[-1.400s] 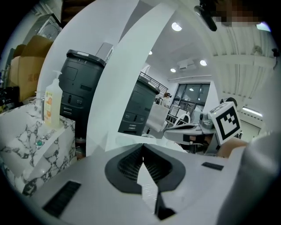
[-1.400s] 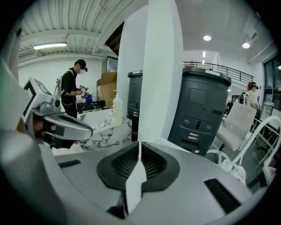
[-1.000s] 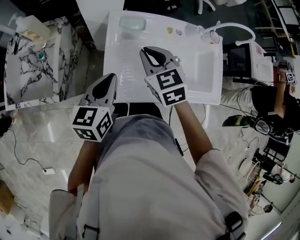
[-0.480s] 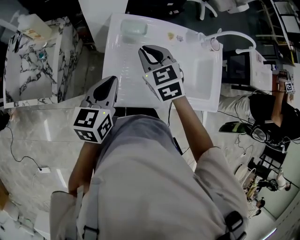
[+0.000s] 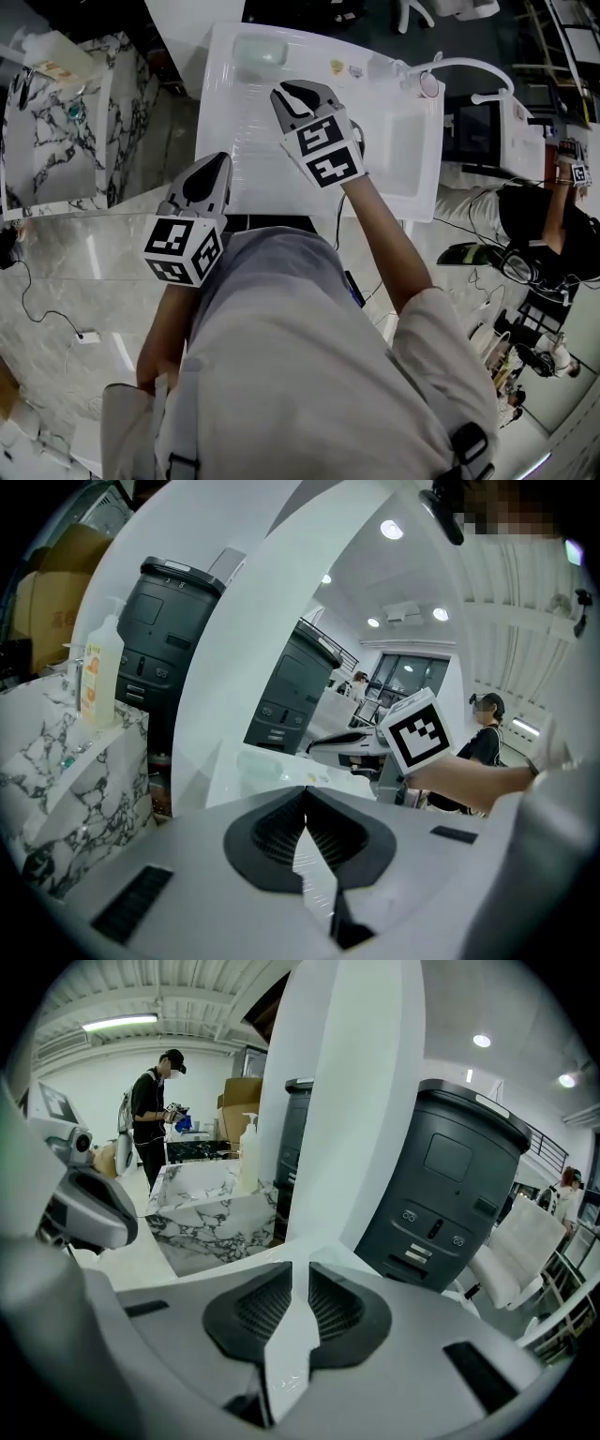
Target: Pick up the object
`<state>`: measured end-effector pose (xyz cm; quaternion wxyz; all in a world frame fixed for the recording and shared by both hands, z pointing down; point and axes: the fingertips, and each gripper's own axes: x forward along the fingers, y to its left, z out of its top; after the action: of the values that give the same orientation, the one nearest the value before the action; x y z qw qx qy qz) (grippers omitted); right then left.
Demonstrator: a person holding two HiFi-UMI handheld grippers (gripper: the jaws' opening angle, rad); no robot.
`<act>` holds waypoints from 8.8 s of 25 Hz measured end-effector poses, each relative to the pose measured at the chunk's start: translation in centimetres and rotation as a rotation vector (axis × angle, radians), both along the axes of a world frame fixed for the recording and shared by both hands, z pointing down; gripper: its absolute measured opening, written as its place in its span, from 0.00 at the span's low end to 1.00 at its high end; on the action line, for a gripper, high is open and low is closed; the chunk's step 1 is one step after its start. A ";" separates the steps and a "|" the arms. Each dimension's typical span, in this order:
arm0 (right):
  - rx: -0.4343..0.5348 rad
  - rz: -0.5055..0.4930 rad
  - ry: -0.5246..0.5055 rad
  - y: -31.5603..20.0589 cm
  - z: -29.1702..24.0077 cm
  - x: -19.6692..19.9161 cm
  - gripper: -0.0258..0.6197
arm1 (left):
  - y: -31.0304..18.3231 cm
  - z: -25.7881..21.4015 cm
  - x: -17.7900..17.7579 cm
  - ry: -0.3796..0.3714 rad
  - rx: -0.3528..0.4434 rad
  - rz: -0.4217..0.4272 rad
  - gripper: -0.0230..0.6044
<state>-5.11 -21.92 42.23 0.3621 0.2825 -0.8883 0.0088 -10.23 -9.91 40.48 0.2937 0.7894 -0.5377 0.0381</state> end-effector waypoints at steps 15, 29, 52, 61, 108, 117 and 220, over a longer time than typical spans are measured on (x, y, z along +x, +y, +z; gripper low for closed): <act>-0.017 -0.011 0.058 -2.6 2.3 1.0 0.12 | -0.8 0.4 0.5 -0.016 -0.020 -0.022 0.04; -0.067 -0.077 0.098 -4.2 5.7 -0.5 0.14 | -1.4 1.3 0.1 -0.099 -0.048 -0.039 0.04; -0.075 -0.155 0.220 -7.9 9.5 -2.2 0.18 | -2.2 3.9 -0.1 -0.040 -0.143 -0.089 0.04; -0.041 -0.198 0.331 -8.7 12.5 -2.5 0.21 | -2.0 4.5 -0.9 -0.035 -0.167 -0.117 0.04; 0.145 -0.340 0.612 -11.3 18.2 -4.8 0.13 | -2.2 6.2 -3.2 -0.011 -0.218 -0.201 0.04; 0.133 -0.331 0.623 -10.9 18.1 -4.2 0.13 | -1.6 6.0 -3.3 -0.010 -0.210 -0.201 0.04; -0.055 -0.097 0.453 6.2 13.2 4.7 0.13 | 2.5 3.8 -1.6 -0.028 -0.122 -0.022 0.04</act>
<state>-0.42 -15.73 55.38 0.5600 0.2242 -0.7961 -0.0482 -11.82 -7.41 44.27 0.3341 0.7634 -0.5472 0.0783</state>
